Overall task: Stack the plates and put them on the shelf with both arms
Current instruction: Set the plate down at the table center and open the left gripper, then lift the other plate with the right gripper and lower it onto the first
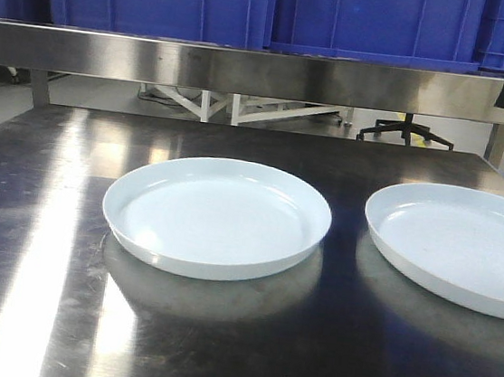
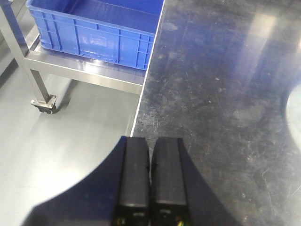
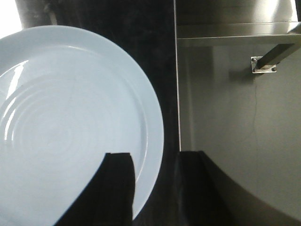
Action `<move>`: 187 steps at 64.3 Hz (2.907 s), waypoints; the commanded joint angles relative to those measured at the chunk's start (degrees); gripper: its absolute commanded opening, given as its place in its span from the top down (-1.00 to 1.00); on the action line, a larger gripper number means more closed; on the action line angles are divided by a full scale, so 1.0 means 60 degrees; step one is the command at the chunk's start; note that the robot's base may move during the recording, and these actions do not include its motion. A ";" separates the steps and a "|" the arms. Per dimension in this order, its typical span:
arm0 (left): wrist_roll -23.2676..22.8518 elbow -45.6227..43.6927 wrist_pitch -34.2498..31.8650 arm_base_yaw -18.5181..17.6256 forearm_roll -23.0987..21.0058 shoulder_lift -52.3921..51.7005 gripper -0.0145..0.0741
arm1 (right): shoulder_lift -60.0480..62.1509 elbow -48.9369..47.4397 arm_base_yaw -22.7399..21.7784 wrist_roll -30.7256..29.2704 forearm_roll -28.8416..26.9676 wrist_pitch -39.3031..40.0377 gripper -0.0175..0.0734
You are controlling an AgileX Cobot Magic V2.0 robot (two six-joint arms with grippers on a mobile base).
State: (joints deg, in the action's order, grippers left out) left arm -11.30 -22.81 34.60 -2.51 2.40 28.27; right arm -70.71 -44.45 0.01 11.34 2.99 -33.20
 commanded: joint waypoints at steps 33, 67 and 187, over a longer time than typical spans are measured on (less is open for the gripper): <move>-0.0089 -0.0268 -0.0720 0.0040 -0.0121 0.0031 0.48 | 0.0175 -0.0337 -0.0016 -0.0029 0.0071 0.0566 0.03; -0.0089 -0.0268 -0.0720 0.0040 -0.0121 0.0031 0.48 | 0.0175 -0.0215 -0.0016 -0.0029 0.0071 0.0658 -0.30; -0.0089 -0.0268 -0.0720 0.0040 -0.0121 0.0031 0.48 | -0.1228 -0.3312 0.0198 -0.0029 0.0464 0.0243 0.55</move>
State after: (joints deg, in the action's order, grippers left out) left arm -11.30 -22.81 34.60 -2.51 2.06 28.27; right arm -81.04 -61.21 -0.59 11.34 6.39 -33.32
